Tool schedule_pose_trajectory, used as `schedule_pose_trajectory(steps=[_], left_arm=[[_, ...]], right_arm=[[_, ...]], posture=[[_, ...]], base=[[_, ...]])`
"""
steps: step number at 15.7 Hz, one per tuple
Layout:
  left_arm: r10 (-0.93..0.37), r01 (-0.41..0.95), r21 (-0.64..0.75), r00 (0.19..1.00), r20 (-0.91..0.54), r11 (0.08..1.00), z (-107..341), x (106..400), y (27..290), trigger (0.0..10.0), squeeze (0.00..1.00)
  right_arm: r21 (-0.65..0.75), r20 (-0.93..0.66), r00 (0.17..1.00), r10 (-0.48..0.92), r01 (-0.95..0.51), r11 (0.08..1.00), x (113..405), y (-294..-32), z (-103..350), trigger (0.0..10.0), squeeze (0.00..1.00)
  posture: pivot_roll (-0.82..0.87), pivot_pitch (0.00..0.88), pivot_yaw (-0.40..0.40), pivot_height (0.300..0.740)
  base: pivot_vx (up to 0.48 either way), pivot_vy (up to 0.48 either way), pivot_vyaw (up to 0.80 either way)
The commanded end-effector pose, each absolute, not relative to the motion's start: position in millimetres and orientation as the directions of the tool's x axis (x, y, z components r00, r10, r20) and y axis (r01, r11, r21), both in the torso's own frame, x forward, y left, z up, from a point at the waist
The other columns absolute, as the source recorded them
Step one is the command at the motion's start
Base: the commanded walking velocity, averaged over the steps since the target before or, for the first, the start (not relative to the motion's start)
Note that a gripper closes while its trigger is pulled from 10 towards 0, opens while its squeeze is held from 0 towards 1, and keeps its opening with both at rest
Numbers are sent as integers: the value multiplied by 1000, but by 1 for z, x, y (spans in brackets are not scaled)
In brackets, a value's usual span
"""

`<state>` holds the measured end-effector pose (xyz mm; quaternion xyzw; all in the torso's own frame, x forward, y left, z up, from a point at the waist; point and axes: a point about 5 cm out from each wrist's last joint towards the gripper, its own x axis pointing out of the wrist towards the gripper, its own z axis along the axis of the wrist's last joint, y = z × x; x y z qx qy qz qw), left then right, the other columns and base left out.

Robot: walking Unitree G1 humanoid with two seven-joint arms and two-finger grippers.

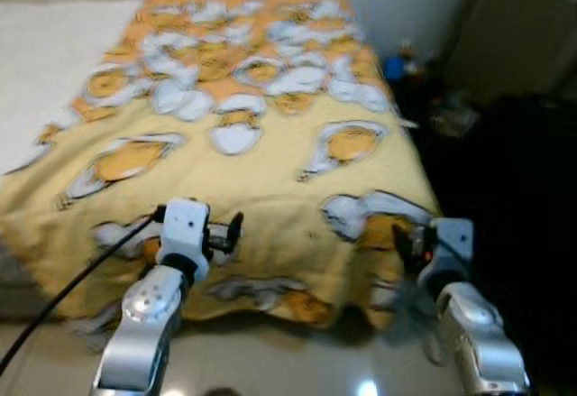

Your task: Clean up the room

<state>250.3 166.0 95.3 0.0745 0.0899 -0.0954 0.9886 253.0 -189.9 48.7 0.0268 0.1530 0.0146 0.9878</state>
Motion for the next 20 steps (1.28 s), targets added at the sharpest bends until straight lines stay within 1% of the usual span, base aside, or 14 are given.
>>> schedule_pose_trajectory(steps=[1,6,7,8,10,11,14,16,20], left_arm=[[-153,185,153,967,-202,971,94,252,170,10000,729],[-152,182,136,967,-203,974,92,252,170,10000,706],[-149,178,135,969,-200,975,93,254,171,10000,635],[-148,176,134,969,-199,975,93,254,171,10000,635],[-149,177,129,968,-204,976,93,254,172,10000,90],[-147,175,122,968,-205,977,92,254,171,10000,0],[-147,177,128,965,-217,976,91,255,173,10000,0],[-165,196,152,966,-199,969,93,256,173,10000,0],[-161,187,142,971,-176,972,94,259,174,10000,0]], right_arm=[[77,-296,955,36,-14,997,254,-188,49,10000,0],[77,-298,954,31,-9,997,253,-189,48,10000,0],[76,-298,954,28,-6,997,253,-189,48,10000,0],[76,-298,954,28,-5,997,253,-189,48,10000,0],[77,-298,954,27,-4,997,253,-189,48,10000,0],[78,-297,954,26,-3,997,253,-189,48,10000,0],[81,-300,954,25,0,997,252,-189,47,10000,0],[83,-301,953,24,1,997,251,-188,46,10000,0],[82,-274,962,5,19,996,251,-190,48,10000,0]], posture=[[66,29,-16,740],[63,28,-15,740],[62,30,-13,740],[62,30,-13,740],[61,30,-13,740],[60,30,-11,740],[58,26,-7,740],[56,22,-1,740],[48,8,8,740]], base=[[0,0,-800],[0,0,-800],[0,0,-800],[0,0,-800],[0,0,-800],[0,0,-800],[0,0,-800],[0,0,-800],[0,0,-800]])
